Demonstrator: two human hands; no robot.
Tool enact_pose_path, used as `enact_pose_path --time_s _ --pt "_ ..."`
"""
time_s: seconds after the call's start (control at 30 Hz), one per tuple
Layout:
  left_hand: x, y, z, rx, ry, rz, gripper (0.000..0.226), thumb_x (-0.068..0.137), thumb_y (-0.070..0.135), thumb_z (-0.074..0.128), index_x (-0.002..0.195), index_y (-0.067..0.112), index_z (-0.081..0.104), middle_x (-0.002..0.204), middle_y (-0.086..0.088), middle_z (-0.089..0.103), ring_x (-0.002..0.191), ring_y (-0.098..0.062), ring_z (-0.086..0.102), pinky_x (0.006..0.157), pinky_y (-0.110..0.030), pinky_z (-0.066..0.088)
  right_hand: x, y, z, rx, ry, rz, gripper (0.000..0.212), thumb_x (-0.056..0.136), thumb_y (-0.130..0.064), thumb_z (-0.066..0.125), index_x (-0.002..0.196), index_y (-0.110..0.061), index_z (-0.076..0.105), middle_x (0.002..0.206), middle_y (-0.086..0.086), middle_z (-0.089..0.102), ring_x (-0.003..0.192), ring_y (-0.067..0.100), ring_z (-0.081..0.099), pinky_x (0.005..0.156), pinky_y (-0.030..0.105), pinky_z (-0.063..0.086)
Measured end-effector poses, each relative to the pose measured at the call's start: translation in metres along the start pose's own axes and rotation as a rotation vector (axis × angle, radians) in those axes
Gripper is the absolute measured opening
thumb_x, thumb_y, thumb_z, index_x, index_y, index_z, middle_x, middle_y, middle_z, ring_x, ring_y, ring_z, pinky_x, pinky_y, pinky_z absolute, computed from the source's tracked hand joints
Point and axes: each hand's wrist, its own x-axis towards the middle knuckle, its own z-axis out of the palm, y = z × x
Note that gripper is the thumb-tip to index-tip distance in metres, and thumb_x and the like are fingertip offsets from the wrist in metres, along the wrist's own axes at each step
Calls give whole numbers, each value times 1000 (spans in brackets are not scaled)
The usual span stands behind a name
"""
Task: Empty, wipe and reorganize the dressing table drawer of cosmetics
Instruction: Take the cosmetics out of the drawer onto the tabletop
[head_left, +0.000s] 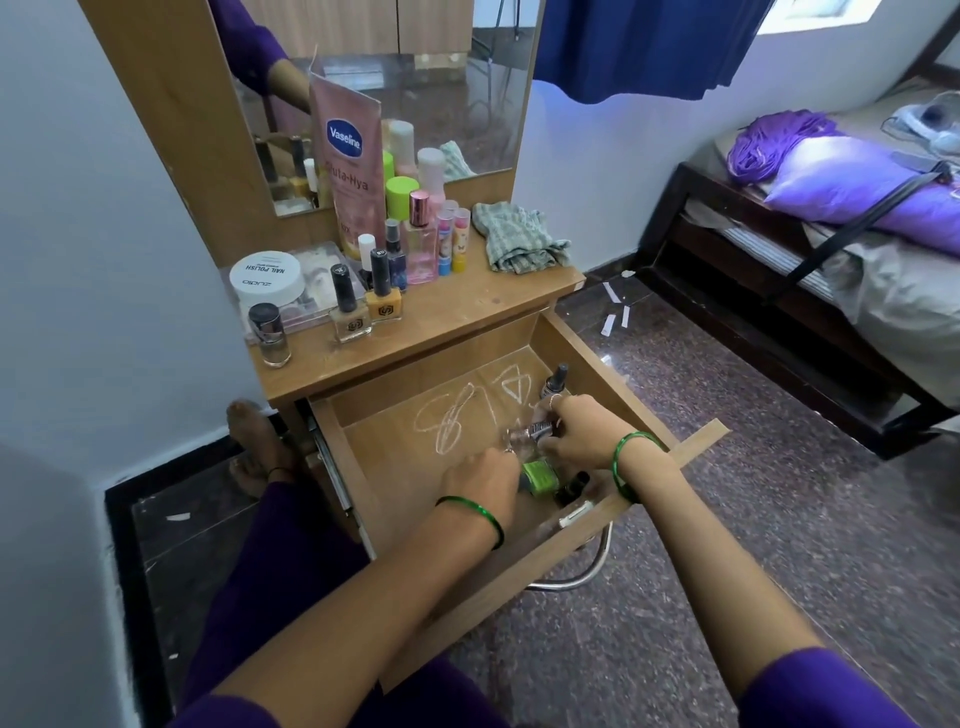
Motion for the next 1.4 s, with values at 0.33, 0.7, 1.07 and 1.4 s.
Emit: enact_pose_path --time_s 0.33,0.7,1.07,1.4 --pt "-11 -39 -46 -328 262 -45 13 88 25 63 92 13 65 88 -1 62 78 -15 61 73 -34 56 -5 -4 -7 70 103 12 24 83 -25 68 99 -14 55 89 2 62 75 14 59 62 20 47" --pt "-6 -69 -129 -374 692 -66 22 87 26 63 96 6 65 92 -9 64 86 -25 60 78 -40 50 -2 -49 -43 528 452 -256 16 80 -15 72 94 -15 65 85 2 70 76 13 66 71 17 52" --pt "22 -68 -151 -160 697 -136 19 91 25 59 102 9 62 103 -12 62 100 -30 56 76 -42 50 58 -102 -62 412 474 -332 18 78 -10 71 92 -16 62 84 6 64 68 12 56 64 9 42" --pt "27 -68 -151 -68 712 -214 16 93 24 56 100 10 61 102 -10 62 103 -29 55 67 -36 39 72 -109 -56 352 440 -289 31 80 -8 69 110 -11 61 87 1 62 74 12 58 70 16 43"
